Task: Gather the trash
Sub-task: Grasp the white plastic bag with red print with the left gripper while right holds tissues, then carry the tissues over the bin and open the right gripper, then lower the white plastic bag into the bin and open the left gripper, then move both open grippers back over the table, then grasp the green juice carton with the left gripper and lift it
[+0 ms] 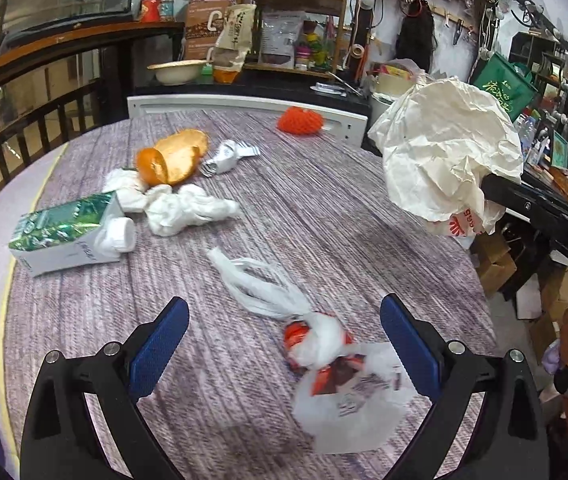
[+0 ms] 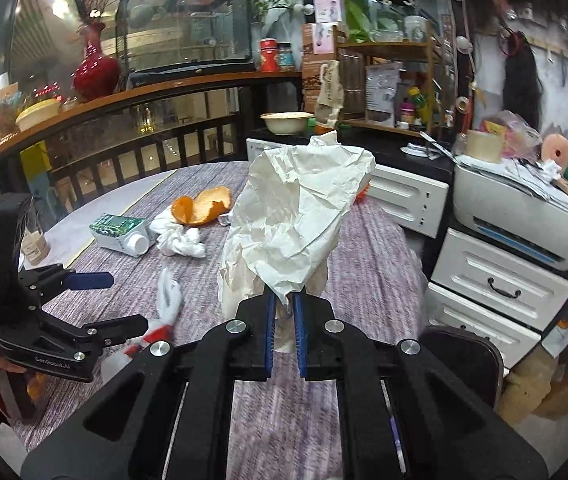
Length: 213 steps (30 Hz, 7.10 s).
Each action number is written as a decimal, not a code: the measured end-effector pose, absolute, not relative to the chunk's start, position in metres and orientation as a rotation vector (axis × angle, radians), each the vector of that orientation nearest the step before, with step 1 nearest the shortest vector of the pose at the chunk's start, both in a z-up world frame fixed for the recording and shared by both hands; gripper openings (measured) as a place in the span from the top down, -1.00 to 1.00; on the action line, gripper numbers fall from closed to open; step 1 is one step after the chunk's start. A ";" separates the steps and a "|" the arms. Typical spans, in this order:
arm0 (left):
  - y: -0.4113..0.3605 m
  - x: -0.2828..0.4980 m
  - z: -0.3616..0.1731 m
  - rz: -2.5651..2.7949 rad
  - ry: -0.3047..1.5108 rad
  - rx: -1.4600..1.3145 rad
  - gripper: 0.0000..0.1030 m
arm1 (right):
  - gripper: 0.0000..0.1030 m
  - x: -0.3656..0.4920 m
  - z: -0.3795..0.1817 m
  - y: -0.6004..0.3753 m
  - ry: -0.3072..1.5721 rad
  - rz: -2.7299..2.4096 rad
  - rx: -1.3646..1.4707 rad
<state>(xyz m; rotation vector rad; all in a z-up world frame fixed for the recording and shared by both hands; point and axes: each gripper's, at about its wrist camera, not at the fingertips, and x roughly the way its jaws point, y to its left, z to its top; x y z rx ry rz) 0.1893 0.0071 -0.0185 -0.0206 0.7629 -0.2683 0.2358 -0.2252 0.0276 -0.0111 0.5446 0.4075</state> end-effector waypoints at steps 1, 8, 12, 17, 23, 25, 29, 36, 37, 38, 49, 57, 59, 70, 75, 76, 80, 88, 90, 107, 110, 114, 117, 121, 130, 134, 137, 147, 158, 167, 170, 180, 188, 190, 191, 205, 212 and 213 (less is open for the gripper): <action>0.005 0.189 -0.020 -0.274 0.776 -0.032 -0.84 | 0.82 0.235 0.026 -0.231 0.547 0.397 -0.004; -0.015 0.192 -0.039 -0.269 0.887 -0.012 -0.46 | 0.82 0.232 0.016 -0.256 0.564 0.352 0.040; -0.027 0.195 -0.045 -0.263 0.916 0.000 -0.14 | 0.82 0.225 0.010 -0.264 0.568 0.339 0.058; -0.035 0.195 -0.047 -0.245 0.908 0.030 0.38 | 0.82 0.217 0.007 -0.278 0.564 0.312 0.081; -0.038 0.185 -0.042 -0.263 0.863 0.031 0.53 | 0.82 0.208 -0.001 -0.299 0.567 0.279 0.127; -0.040 0.181 -0.036 -0.275 0.842 0.014 0.54 | 0.82 0.205 -0.006 -0.305 0.568 0.267 0.145; -0.053 0.172 -0.022 -0.312 0.791 -0.011 0.54 | 0.82 0.197 -0.017 -0.324 0.578 0.220 0.185; -0.100 0.163 0.000 -0.428 0.724 -0.014 0.54 | 0.82 0.189 -0.037 -0.368 0.618 0.117 0.240; -0.108 0.162 0.001 -0.443 0.718 -0.011 0.54 | 0.82 0.189 -0.041 -0.374 0.629 0.100 0.242; -0.115 0.161 0.003 -0.458 0.713 -0.010 0.54 | 0.82 0.191 -0.045 -0.382 0.641 0.081 0.248; -0.195 0.160 -0.001 -0.579 0.714 0.057 0.53 | 0.82 0.215 -0.107 -0.423 0.777 -0.019 0.292; -0.217 0.163 -0.016 -0.613 0.751 0.058 0.54 | 0.73 0.243 -0.164 -0.431 0.904 -0.041 0.320; -0.222 0.163 -0.021 -0.621 0.761 0.067 0.53 | 0.35 0.247 -0.178 -0.434 0.937 -0.042 0.347; -0.259 0.169 -0.054 -0.660 0.835 0.147 0.53 | -0.21 0.216 -0.177 -0.465 0.883 -0.151 0.406; -0.280 0.179 -0.076 -0.666 0.882 0.195 0.53 | -0.23 0.193 -0.172 -0.487 0.855 -0.191 0.444; -0.283 0.181 -0.080 -0.668 0.892 0.201 0.53 | -0.23 0.190 -0.171 -0.489 0.850 -0.199 0.442; -0.292 0.191 -0.096 -0.667 0.947 0.201 0.53 | -0.23 0.176 -0.166 -0.497 0.828 -0.234 0.424; -0.307 0.209 -0.127 -0.641 1.025 0.217 0.53 | -0.23 0.162 -0.157 -0.512 0.794 -0.266 0.432; -0.309 0.211 -0.133 -0.637 1.036 0.216 0.53 | -0.23 0.161 -0.157 -0.514 0.790 -0.268 0.436; -0.328 0.227 -0.149 -0.574 1.024 0.235 -0.01 | -0.23 0.153 -0.160 -0.521 0.787 -0.284 0.449; -0.326 0.222 -0.142 -0.564 0.981 0.242 -0.54 | -0.24 0.153 -0.158 -0.519 0.781 -0.283 0.450; -0.324 0.214 -0.133 -0.583 0.951 0.247 -0.69 | -0.44 0.153 -0.157 -0.520 0.774 -0.294 0.454; -0.320 0.211 -0.128 -0.584 0.941 0.247 -0.74 | -0.46 0.150 -0.156 -0.524 0.765 -0.309 0.463; -0.314 0.204 -0.117 -0.593 0.929 0.208 -0.76 | -0.62 0.146 -0.157 -0.530 0.763 -0.332 0.479; -0.297 0.169 -0.074 -0.672 0.844 0.155 -0.82 | -0.72 0.148 -0.155 -0.529 0.757 -0.310 0.499; -0.286 0.151 -0.047 -0.710 0.770 0.151 -0.87 | -0.73 0.153 -0.143 -0.513 0.734 -0.260 0.480; -0.271 0.143 -0.031 -0.724 0.730 0.147 -0.89 | -0.73 0.160 -0.131 -0.500 0.718 -0.219 0.474; -0.182 0.151 -0.007 -0.600 0.685 0.111 -0.89 | -0.73 0.191 -0.079 -0.419 0.673 -0.028 0.371; -0.057 0.166 0.005 -0.408 0.690 0.078 -0.89 | -0.79 0.235 -0.026 -0.289 0.680 0.306 0.232; 0.033 0.198 0.013 -0.309 0.747 0.235 -0.89 | -0.79 0.262 -0.014 -0.194 0.744 0.523 0.074; 0.065 0.214 0.016 -0.290 0.782 0.253 -0.89 | -0.79 0.275 -0.014 -0.166 0.770 0.580 0.041; 0.115 0.277 -0.010 -0.381 0.940 0.610 -0.84 | -0.79 0.310 -0.013 -0.107 0.818 0.669 0.007; 0.122 0.309 -0.026 -0.479 1.026 0.761 -0.72 | -0.79 0.324 -0.019 -0.098 0.861 0.663 -0.003; 0.117 0.310 -0.032 -0.502 1.027 0.813 -0.66 | -0.79 0.327 -0.021 -0.099 0.874 0.660 0.016; 0.116 0.310 -0.035 -0.507 1.036 0.829 -0.64 | -0.79 0.329 -0.022 -0.099 0.884 0.661 0.030; 0.116 0.303 -0.039 -0.491 1.043 0.731 0.00 | -0.79 0.336 -0.019 -0.101 0.888 0.659 0.068; 0.115 0.289 -0.020 -0.384 0.988 0.569 0.06 | -0.79 0.336 -0.017 -0.091 0.881 0.668 0.027; 0.116 0.287 -0.015 -0.384 0.973 0.548 0.06 | -0.79 0.337 -0.017 -0.088 0.881 0.670 0.017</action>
